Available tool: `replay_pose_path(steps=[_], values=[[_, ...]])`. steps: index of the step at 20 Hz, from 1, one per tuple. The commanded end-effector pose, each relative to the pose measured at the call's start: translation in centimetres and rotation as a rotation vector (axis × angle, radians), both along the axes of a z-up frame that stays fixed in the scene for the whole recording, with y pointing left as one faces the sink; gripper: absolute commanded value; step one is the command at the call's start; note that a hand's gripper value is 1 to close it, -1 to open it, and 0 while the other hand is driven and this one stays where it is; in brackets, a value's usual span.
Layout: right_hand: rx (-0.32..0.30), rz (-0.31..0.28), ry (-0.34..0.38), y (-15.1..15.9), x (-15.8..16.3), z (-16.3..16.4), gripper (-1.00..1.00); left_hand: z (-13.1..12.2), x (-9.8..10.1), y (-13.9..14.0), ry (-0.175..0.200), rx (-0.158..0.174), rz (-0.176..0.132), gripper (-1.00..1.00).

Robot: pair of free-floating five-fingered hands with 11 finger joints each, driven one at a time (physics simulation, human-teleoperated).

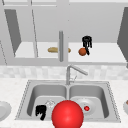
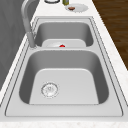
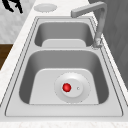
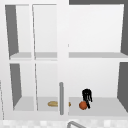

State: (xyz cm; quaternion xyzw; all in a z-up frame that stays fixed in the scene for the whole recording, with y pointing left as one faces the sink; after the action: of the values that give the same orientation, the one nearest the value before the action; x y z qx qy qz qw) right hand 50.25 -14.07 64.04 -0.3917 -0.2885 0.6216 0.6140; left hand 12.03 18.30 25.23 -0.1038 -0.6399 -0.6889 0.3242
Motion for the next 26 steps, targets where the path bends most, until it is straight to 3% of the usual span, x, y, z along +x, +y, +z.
replay_pose_path(steps=[1, 6, 12, 19, 26], values=[[0.000, -0.014, -0.035, -1.3, 0.9, 2.0, -1.00, 0.0, 0.0, 0.0, 0.000, 0.000, 0.000, 0.00], [0.040, 0.013, -0.051, -4.3, 0.7, 3.1, -1.00, 0.0, 0.0, 0.0, 0.000, 0.000, 0.000, 0.00], [0.054, 0.031, -0.134, -7.2, -1.7, 4.2, -1.00, 0.0, 0.0, 0.0, 0.000, 0.000, 0.000, 0.00], [0.067, 0.028, -0.232, -8.8, -7.0, 3.8, -1.00, 0.0, 0.0, 0.0, 0.000, 0.000, 0.000, 0.00], [0.070, 0.026, -0.229, -9.5, -12.6, 3.8, -1.00, 0.0, 0.0, 0.0, 0.000, 0.000, 0.000, 0.00]])
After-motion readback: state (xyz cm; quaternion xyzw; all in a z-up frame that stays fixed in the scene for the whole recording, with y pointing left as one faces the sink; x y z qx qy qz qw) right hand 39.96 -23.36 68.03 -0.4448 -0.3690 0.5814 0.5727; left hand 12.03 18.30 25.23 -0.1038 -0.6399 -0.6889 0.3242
